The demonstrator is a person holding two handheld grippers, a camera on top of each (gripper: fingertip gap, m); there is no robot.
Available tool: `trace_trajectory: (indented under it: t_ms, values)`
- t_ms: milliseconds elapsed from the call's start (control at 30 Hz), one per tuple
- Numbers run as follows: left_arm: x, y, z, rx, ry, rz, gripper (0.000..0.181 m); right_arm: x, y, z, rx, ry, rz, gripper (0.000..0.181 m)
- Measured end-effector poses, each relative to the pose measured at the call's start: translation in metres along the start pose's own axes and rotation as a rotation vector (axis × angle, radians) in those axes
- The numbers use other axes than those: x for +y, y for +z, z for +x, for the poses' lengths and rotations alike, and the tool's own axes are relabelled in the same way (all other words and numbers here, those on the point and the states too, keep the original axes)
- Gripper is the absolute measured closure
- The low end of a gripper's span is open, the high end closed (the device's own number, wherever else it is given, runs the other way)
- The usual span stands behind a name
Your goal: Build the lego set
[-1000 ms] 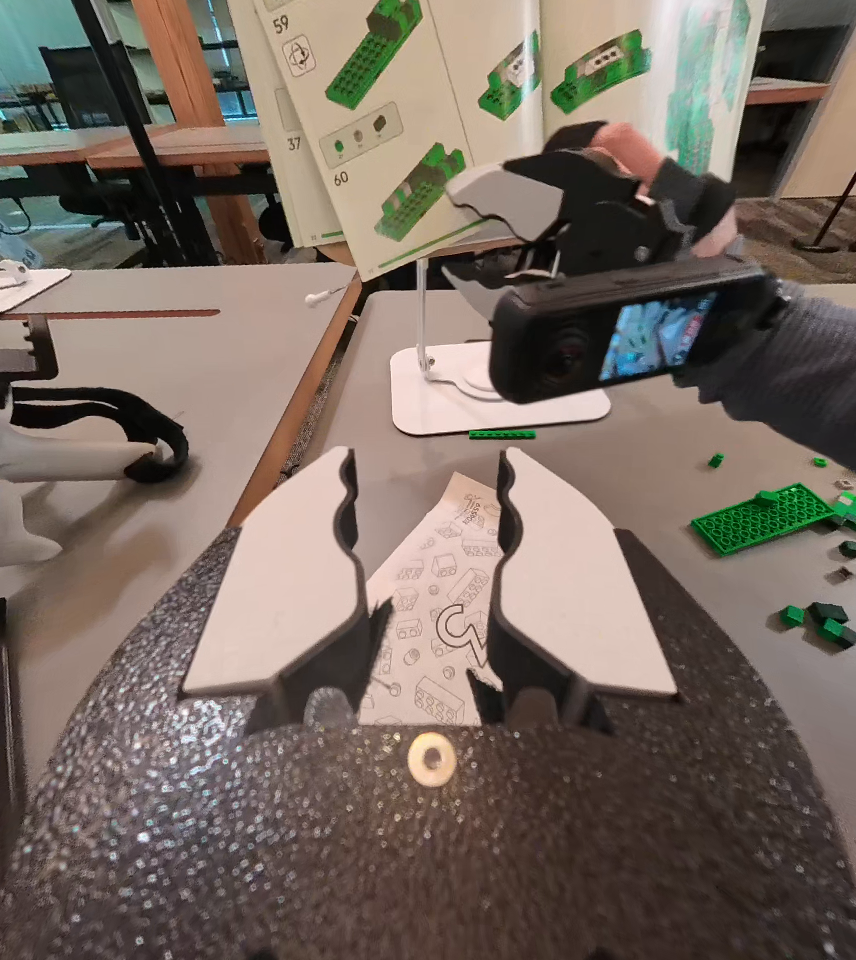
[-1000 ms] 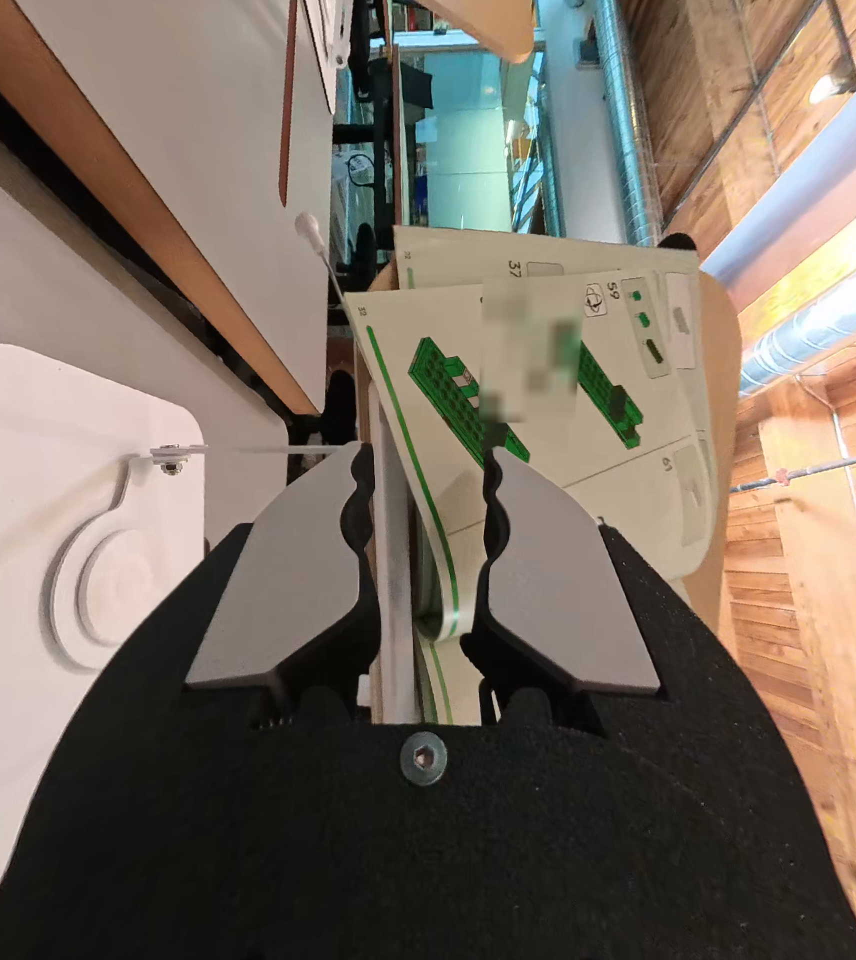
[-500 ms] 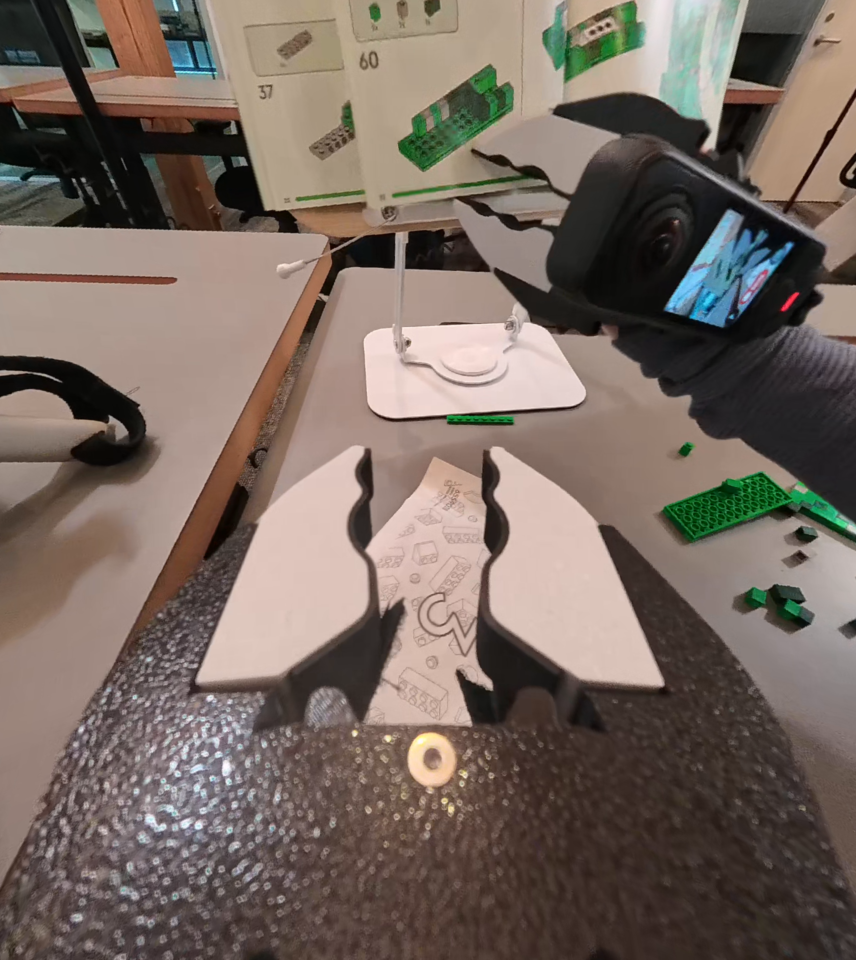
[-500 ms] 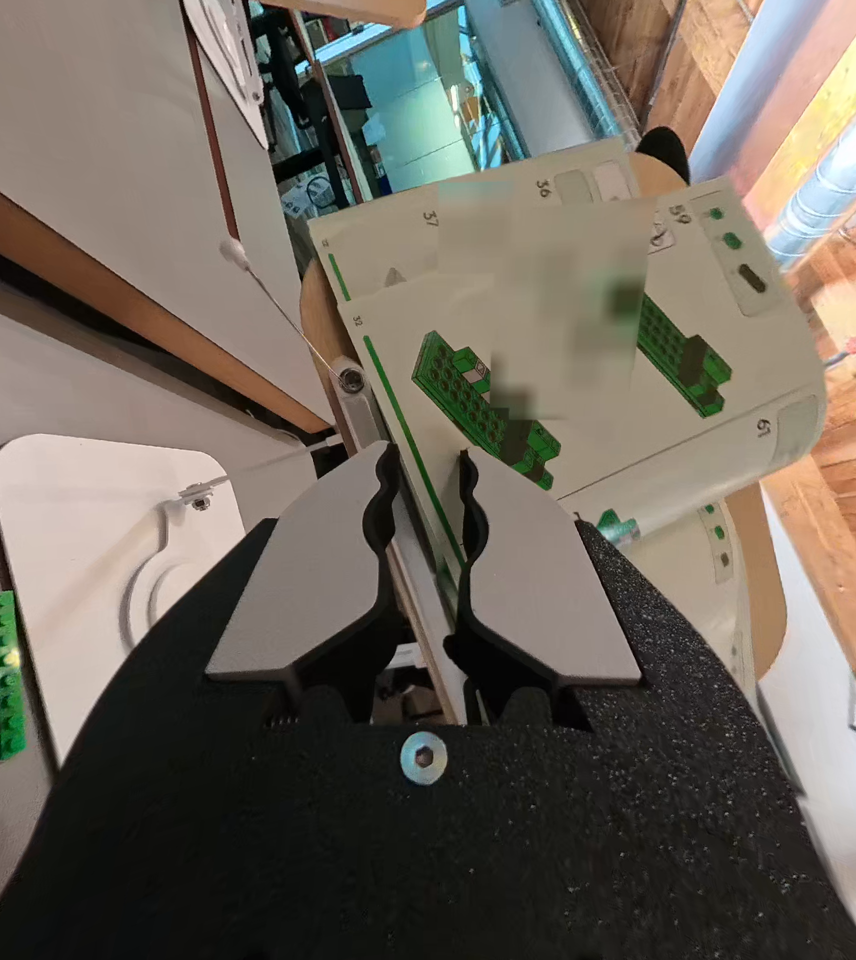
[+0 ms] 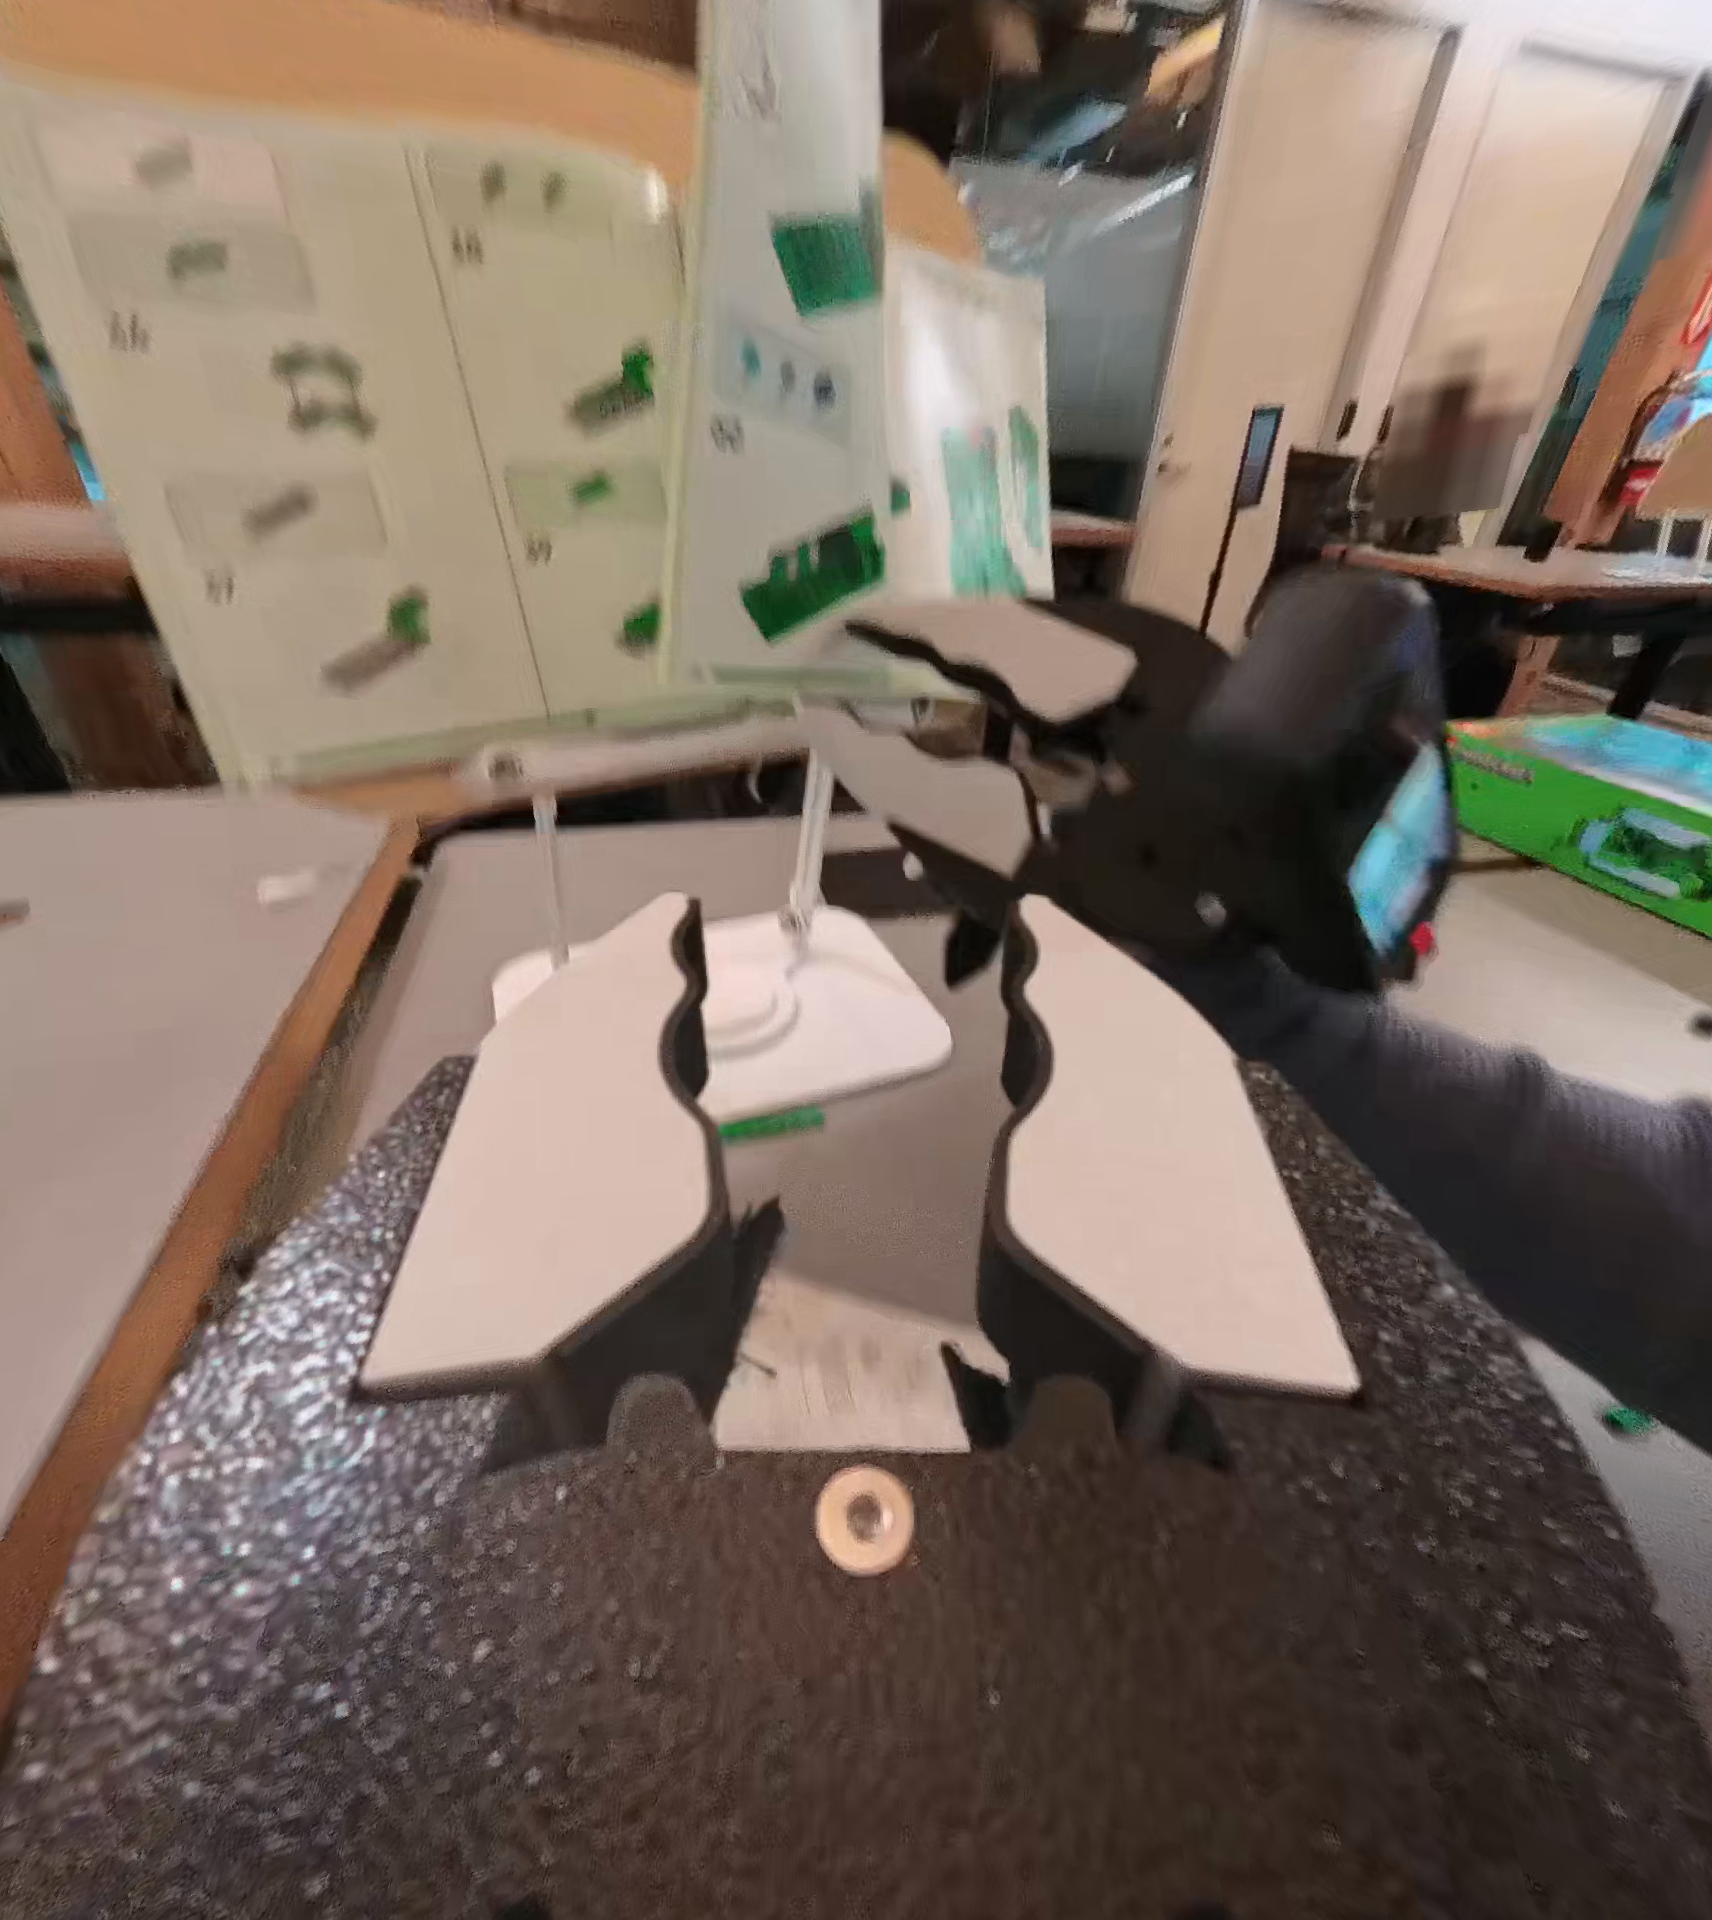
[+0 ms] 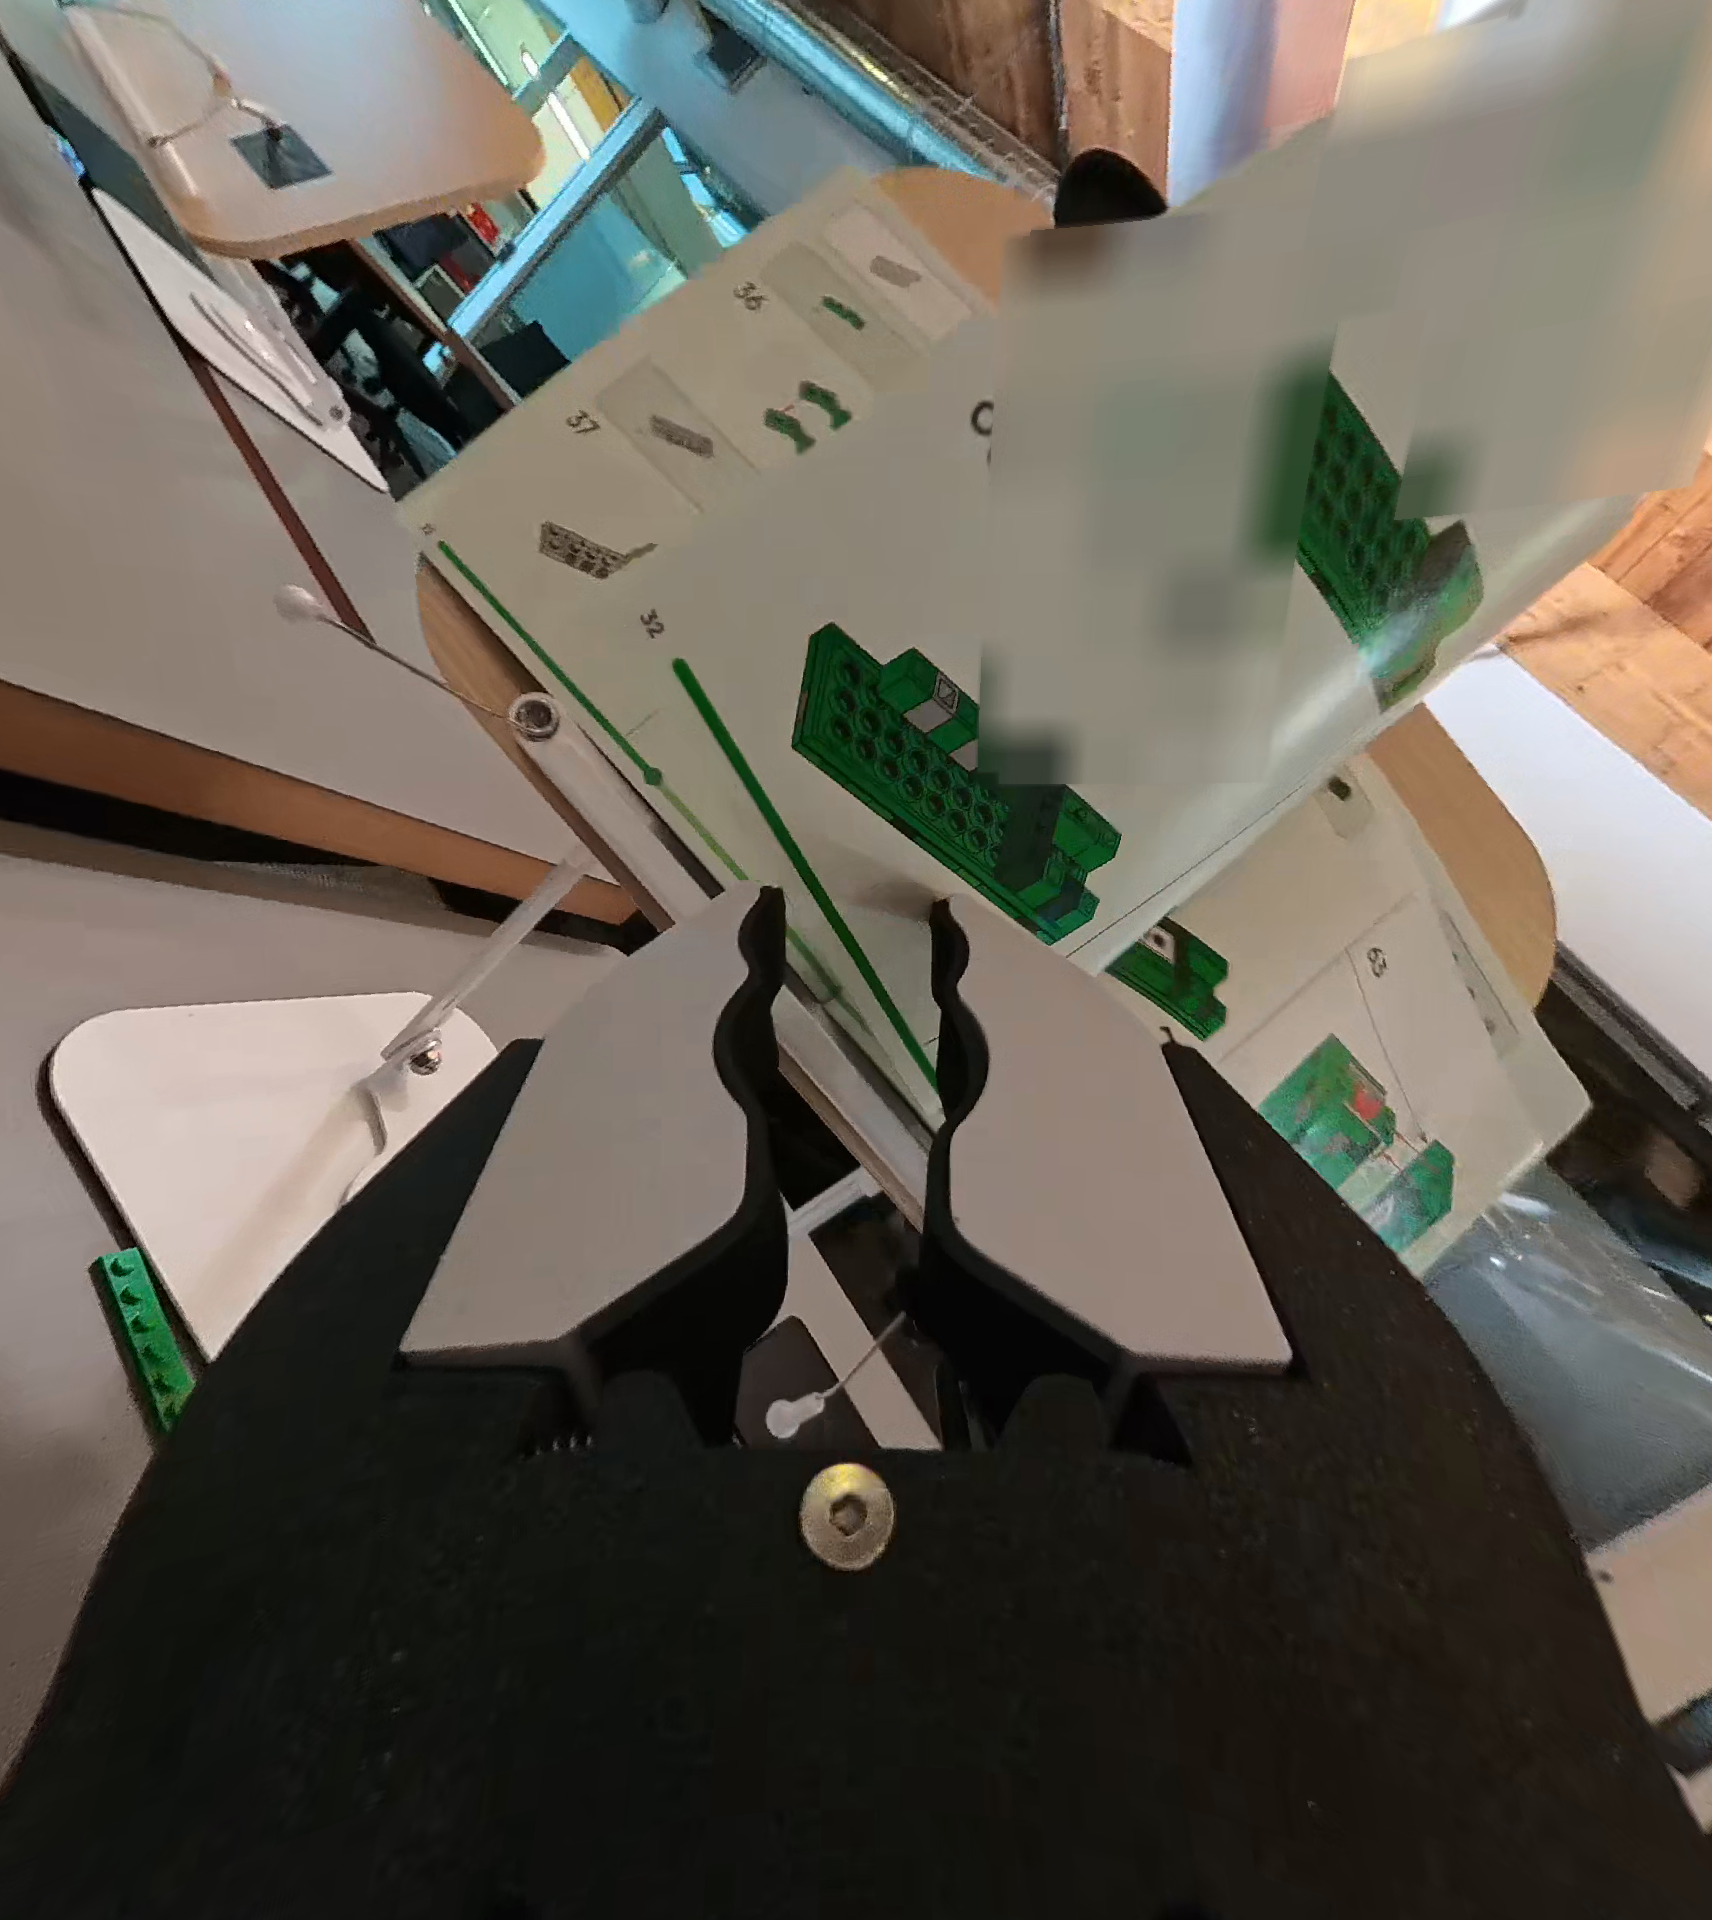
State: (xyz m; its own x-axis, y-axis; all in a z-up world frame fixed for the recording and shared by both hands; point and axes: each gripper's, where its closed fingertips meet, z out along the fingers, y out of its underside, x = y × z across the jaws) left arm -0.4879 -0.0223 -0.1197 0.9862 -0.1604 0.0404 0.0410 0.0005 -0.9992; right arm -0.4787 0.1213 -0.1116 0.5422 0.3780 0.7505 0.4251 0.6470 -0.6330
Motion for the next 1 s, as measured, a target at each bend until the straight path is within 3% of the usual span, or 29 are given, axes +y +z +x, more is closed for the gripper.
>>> trace_trajectory:
  t_ms: [200, 400, 500, 567, 600, 833, 1000]
  values:
    - [-0.066, 0.068, -0.019, 0.162, 0.031, 0.114, 0.135, 0.006, -0.011, 0.017, -0.011, 0.091, 0.032, 0.155]
    - [-0.06, 0.11, 0.004, 0.406, 0.034, 0.075, 0.145, 0.011, -0.013, 0.016, -0.055, 0.096, 0.052, 0.155]
    - [-0.053, 0.113, 0.02, 0.547, 0.004, 0.09, 0.155, 0.014, -0.013, 0.014, -0.075, 0.086, 0.055, 0.155]
    - [-0.049, 0.109, 0.024, 0.614, -0.016, 0.111, 0.178, 0.014, -0.014, 0.012, -0.093, 0.072, 0.064, 0.155]
    - [-0.049, 0.109, 0.021, 0.618, -0.013, 0.128, 0.181, 0.014, -0.016, 0.011, -0.093, 0.065, 0.068, 0.155]
    - [-0.049, 0.099, 0.026, 0.753, -0.089, 0.14, 0.181, 0.017, -0.02, 0.012, -0.108, 0.094, 0.083, 0.156]
    - [-0.055, 0.087, 0.043, 0.923, -0.181, 0.172, 0.181, 0.012, -0.024, 0.014, -0.126, 0.152, 0.132, 0.153]
